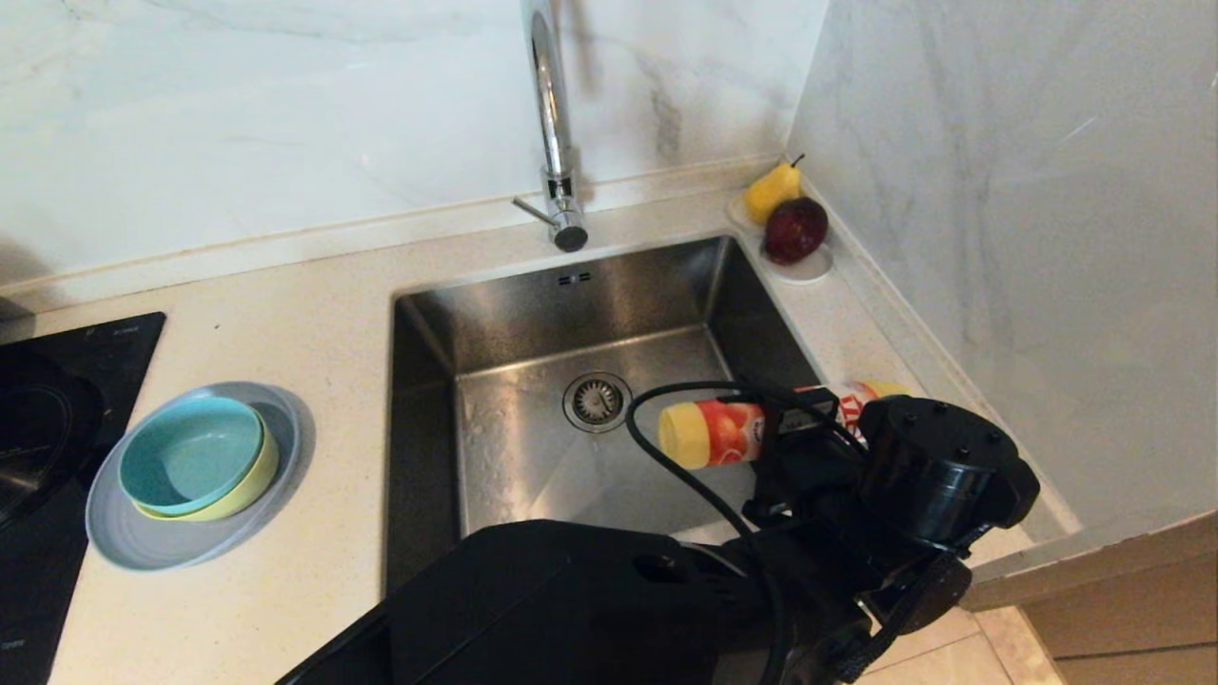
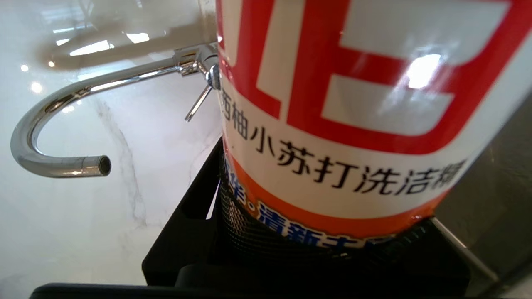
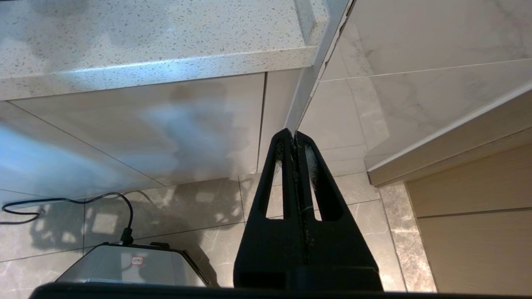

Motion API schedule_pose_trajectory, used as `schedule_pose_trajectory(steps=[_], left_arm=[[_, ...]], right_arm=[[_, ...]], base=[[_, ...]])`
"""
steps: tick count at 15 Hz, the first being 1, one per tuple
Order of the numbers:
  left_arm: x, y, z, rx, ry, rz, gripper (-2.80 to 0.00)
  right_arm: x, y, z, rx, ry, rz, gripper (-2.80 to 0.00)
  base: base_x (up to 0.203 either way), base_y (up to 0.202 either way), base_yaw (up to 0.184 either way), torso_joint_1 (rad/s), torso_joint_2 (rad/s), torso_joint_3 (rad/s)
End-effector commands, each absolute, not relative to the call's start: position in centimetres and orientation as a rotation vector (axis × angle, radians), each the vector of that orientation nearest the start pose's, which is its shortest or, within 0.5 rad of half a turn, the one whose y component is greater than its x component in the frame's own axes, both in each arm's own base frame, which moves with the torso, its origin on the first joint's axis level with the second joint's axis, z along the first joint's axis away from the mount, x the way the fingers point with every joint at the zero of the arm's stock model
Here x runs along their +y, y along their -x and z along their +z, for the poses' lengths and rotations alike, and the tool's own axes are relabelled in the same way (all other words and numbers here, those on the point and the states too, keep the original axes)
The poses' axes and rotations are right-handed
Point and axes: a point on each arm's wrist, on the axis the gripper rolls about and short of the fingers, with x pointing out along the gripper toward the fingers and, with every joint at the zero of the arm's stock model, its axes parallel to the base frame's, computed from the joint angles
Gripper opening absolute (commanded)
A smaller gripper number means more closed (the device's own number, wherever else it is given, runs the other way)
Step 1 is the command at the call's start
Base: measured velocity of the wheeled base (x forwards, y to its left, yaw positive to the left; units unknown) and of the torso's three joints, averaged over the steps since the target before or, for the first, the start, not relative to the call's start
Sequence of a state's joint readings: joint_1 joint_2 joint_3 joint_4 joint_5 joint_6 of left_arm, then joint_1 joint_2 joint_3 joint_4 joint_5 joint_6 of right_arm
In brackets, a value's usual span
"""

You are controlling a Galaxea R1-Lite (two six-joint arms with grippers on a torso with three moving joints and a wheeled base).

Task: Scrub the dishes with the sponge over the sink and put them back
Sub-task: Squeeze it onto the sponge, then place the dish soap on the table

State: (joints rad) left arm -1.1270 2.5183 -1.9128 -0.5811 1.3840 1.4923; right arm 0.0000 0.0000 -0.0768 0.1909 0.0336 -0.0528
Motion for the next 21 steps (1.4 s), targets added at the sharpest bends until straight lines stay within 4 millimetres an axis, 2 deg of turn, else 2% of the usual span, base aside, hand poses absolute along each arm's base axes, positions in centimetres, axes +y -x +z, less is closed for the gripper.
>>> schedule_pose_trajectory(steps=[1, 5, 8, 10, 12, 14, 16, 18, 21], left_arm=[[-45.9, -23.8, 12.6, 0.202, -1.529, 0.197, -2.8], [-46.2, -23.4, 12.2, 0.196, -1.532, 0.19, -2.8], [-46.1, -23.3, 13.1, 0.187, -1.481, 0.203, -2.8], [-45.7, -23.2, 15.3, 0.161, -1.383, 0.223, -2.8], [-45.4, -23.1, 16.2, 0.149, -1.337, 0.231, -2.8], [-44.2, -22.6, 20.0, 0.113, -1.187, 0.257, -2.8], [-43.1, -22.2, 22.7, 0.091, -1.084, 0.272, -2.8], [-42.5, -21.9, 24.1, 0.072, -0.987, 0.275, -2.8], [-41.5, -21.4, 26.4, 0.015, -0.938, 0.243, -2.8]], right_arm=[[0.1, 3.0, 7.7, 0.113, 0.052, 0.038, -2.8], [0.1, 3.0, 7.7, 0.113, 0.052, 0.038, -2.8], [0.1, 3.0, 7.7, 0.113, 0.052, 0.037, -2.8], [0.1, 3.0, 7.7, 0.113, 0.052, 0.037, -2.8], [0.1, 3.0, 7.7, 0.113, 0.052, 0.037, -2.8], [0.1, 3.0, 7.7, 0.113, 0.052, 0.037, -2.8], [0.1, 3.0, 7.7, 0.113, 0.052, 0.037, -2.8], [0.1, 3.0, 7.7, 0.113, 0.05, 0.038, -2.8], [0.1, 3.0, 7.7, 0.113, 0.052, 0.037, -2.8]], base=[[0.0, 0.0, 0.0, 0.0, 0.0, 0.0], [0.0, 0.0, 0.0, 0.0, 0.0, 0.0], [0.0, 0.0, 0.0, 0.0, 0.0, 0.0], [0.0, 0.0, 0.0, 0.0, 0.0, 0.0], [0.0, 0.0, 0.0, 0.0, 0.0, 0.0], [0.0, 0.0, 0.0, 0.0, 0.0, 0.0], [0.0, 0.0, 0.0, 0.0, 0.0, 0.0], [0.0, 0.0, 0.0, 0.0, 0.0, 0.0], [0.0, 0.0, 0.0, 0.0, 0.0, 0.0]])
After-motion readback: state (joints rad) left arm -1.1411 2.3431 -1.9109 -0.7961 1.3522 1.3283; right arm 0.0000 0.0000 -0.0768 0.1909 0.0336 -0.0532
